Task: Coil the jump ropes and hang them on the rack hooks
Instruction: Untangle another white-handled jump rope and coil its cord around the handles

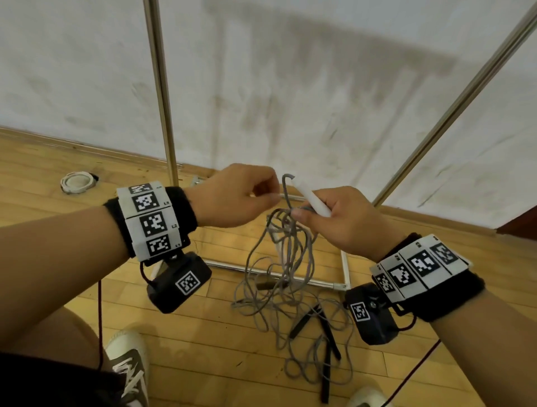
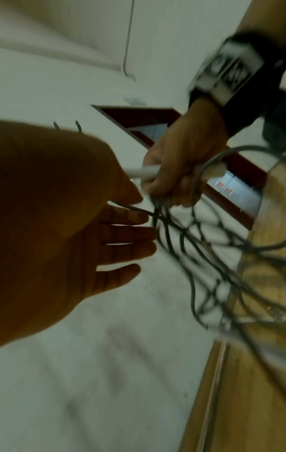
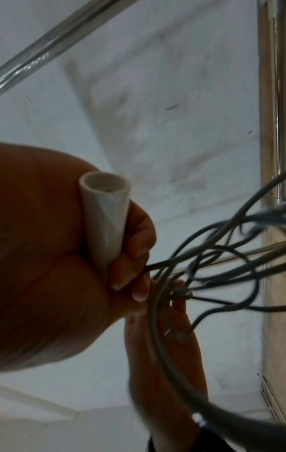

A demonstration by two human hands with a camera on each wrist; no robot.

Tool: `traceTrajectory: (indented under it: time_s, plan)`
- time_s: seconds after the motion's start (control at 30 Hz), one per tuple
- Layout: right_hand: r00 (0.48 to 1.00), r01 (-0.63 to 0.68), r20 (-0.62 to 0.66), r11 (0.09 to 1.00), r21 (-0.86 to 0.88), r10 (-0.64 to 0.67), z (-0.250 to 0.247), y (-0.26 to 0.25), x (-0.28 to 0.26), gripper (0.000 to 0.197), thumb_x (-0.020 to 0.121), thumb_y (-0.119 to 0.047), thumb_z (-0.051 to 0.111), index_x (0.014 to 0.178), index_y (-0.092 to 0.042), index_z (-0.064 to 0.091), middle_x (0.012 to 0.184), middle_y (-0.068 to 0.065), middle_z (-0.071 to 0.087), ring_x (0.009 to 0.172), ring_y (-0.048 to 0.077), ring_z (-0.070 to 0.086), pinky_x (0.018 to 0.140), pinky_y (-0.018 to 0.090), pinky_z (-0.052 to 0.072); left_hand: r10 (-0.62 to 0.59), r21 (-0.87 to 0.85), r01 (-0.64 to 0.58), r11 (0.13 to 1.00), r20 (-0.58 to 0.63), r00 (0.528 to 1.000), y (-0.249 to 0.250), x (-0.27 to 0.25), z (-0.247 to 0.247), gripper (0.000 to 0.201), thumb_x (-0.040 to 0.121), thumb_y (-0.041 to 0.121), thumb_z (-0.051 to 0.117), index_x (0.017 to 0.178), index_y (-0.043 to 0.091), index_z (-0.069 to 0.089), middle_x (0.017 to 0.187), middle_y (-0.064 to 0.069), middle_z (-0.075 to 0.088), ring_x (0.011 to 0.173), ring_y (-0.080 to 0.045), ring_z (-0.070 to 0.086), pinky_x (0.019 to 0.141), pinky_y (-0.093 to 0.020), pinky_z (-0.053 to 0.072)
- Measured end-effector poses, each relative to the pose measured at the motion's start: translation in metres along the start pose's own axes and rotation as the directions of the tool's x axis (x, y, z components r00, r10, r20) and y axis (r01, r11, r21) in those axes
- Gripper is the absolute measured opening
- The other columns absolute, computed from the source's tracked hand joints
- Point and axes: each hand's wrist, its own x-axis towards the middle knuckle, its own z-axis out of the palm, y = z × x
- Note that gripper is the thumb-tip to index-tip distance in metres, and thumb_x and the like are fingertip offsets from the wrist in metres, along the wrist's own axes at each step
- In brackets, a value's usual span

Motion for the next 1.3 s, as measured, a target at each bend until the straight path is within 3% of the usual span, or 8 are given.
traceTrajectory:
  time_s: [0.1, 0.23, 0.37, 0.57, 0.83, 1.07, 1.17, 1.3]
  plan:
    - [0.999, 0.044, -0.023, 0.998, 0.033, -0.043, 0.003, -0.004, 0.003, 0.029, 0.09, -0.03, 0.068, 0.066, -0.046, 0.062, 0.061, -0.003, 0.063, 0.05, 0.009, 0.055, 0.049, 0.019, 0.039, 0.006, -0.148, 0.009, 0.989, 0.097, 0.995, 0.017, -0.004, 0.005, 0.026, 0.09, 0.048, 0.05, 0.099, 0.028, 0.063, 0.089, 0.011, 0.068, 0.081, -0.004, 0.064, 0.074, -0.029, 0.053]
    - [0.996, -0.001, -0.091, 1.0, 0.0, 0.001, 0.003, -0.005, 0.007, 0.026, 0.091, -0.034, 0.066, 0.066, -0.029, 0.062, 0.055, -0.002, 0.059, 0.049, 0.009, 0.05, 0.05, 0.025, 0.038, -0.036, -0.264, 0.11, 0.958, 0.267, 0.963, 0.014, -0.003, 0.008, 0.032, 0.088, 0.045, 0.055, 0.103, 0.018, 0.063, 0.101, -0.005, 0.07, 0.097, -0.025, 0.066, 0.091, -0.053, 0.052]
    - [0.984, 0.001, -0.179, 1.0, 0.013, 0.002, -0.003, -0.009, 0.01, 0.027, 0.091, -0.035, 0.066, 0.077, -0.012, 0.07, 0.059, 0.007, 0.062, 0.054, 0.021, 0.057, 0.053, 0.038, 0.045, 0.01, -0.081, 0.014, 0.997, 0.28, 0.96, 0.004, -0.004, 0.021, 0.013, 0.095, 0.042, 0.06, 0.098, 0.029, 0.062, 0.094, 0.014, 0.067, 0.09, -0.001, 0.063, 0.09, -0.038, 0.054]
    - [0.885, -0.04, -0.463, 0.999, 0.03, 0.05, -0.042, 0.004, 0.012, 0.027, 0.092, -0.038, 0.064, 0.083, -0.014, 0.074, 0.069, 0.014, 0.066, 0.065, 0.03, 0.059, 0.058, 0.038, 0.048, -0.137, 0.198, 0.058, 0.979, 0.415, 0.899, -0.031, -0.005, 0.022, 0.018, 0.101, 0.036, 0.052, 0.09, 0.026, 0.063, 0.086, 0.011, 0.065, 0.081, -0.013, 0.06, 0.076, -0.034, 0.051]
    - [0.741, -0.186, -0.627, 0.971, 0.152, 0.24, -0.077, 0.04, -0.003, 0.023, 0.086, -0.042, 0.065, 0.068, -0.03, 0.069, 0.049, -0.013, 0.054, 0.049, 0.003, 0.046, 0.051, 0.018, 0.038, -0.296, 0.232, 0.211, 0.95, 0.441, 0.847, -0.07, -0.008, 0.009, 0.025, 0.104, 0.027, 0.043, 0.092, 0.017, 0.063, 0.096, 0.003, 0.07, 0.088, -0.015, 0.062, 0.079, -0.028, 0.048]
    - [0.857, -0.27, -0.465, 0.962, -0.042, 0.221, -0.061, 0.044, -0.011, 0.017, 0.085, -0.024, 0.069, 0.099, -0.031, 0.073, 0.098, -0.003, 0.069, 0.088, 0.012, 0.059, 0.077, 0.025, 0.042, -0.201, 0.116, 0.186, 0.976, 0.125, 0.972, -0.046, 0.008, 0.0, 0.028, 0.105, 0.033, 0.041, 0.093, 0.029, 0.066, 0.071, 0.003, 0.061, 0.059, -0.009, 0.057, 0.058, -0.022, 0.046]
    - [0.896, -0.253, -0.363, 0.966, 0.051, 0.254, -0.046, 0.03, -0.008, 0.017, 0.083, -0.019, 0.071, 0.09, -0.034, 0.073, 0.092, -0.009, 0.071, 0.083, 0.007, 0.064, 0.073, 0.024, 0.045, -0.093, 0.034, 0.093, 0.995, 0.021, 0.995, -0.018, 0.016, -0.005, 0.027, 0.105, 0.029, 0.044, 0.09, 0.029, 0.067, 0.059, 0.01, 0.056, 0.047, -0.002, 0.048, 0.047, -0.013, 0.036]
    - [0.961, -0.156, -0.197, 0.971, 0.182, 0.192, -0.014, 0.004, -0.005, 0.022, 0.083, -0.036, 0.075, 0.103, -0.028, 0.073, 0.092, -0.012, 0.071, 0.083, 0.001, 0.065, 0.075, 0.019, 0.05, 0.041, 0.059, -0.043, 0.997, 0.035, 0.999, 0.015, 0.016, -0.006, 0.022, 0.103, 0.031, 0.049, 0.094, 0.029, 0.068, 0.063, 0.008, 0.058, 0.056, -0.001, 0.051, 0.055, -0.015, 0.04]
